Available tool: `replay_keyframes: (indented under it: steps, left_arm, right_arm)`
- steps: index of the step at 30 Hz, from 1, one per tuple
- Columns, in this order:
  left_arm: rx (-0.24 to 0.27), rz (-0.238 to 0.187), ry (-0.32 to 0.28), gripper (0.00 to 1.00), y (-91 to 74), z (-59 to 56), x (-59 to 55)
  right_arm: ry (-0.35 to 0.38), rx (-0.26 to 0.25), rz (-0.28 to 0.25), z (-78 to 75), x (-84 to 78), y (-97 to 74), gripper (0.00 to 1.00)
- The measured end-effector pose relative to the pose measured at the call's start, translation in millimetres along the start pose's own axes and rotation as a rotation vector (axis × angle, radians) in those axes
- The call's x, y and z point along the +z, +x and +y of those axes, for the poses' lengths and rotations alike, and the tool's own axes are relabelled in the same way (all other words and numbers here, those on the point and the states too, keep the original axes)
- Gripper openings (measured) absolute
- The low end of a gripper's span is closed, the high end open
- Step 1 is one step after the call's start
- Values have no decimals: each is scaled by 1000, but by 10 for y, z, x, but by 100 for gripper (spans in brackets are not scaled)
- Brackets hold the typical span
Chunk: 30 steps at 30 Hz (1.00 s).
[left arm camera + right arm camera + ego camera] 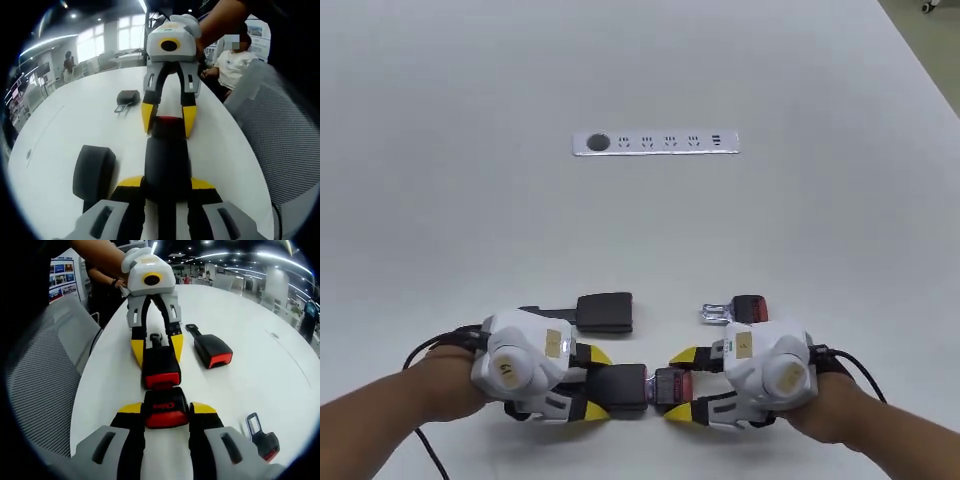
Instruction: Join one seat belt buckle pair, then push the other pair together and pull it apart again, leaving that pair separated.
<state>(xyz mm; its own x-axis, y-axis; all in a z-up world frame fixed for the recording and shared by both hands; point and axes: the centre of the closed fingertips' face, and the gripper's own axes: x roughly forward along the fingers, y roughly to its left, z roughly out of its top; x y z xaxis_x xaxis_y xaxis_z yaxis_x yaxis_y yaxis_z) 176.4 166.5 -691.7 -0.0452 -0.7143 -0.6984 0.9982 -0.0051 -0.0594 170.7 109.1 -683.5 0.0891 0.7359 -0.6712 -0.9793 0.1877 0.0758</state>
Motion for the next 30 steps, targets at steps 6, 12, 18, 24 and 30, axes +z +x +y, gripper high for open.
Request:
replay_keyframes:
  steps: [6,12,18,24,30]
  left_arm:
    - [-7,-16,-12,32,-9,-1,9]
    - [-1,-28,-11,32,-15,-7,15]
    - [7,-15,2,33,-8,-14,10]
    - [9,-4,2,33,2,-25,23]
    - [14,9,8,35,13,-32,45]
  right_arm:
    - [14,-1,-21,-12,-3,1,32]
    - [27,-7,-44,-23,-6,1,33]
    - [21,-18,-45,7,23,-1,34]
    - [15,-15,-27,15,15,-2,35]
    - [6,-24,-22,9,7,-4,35]
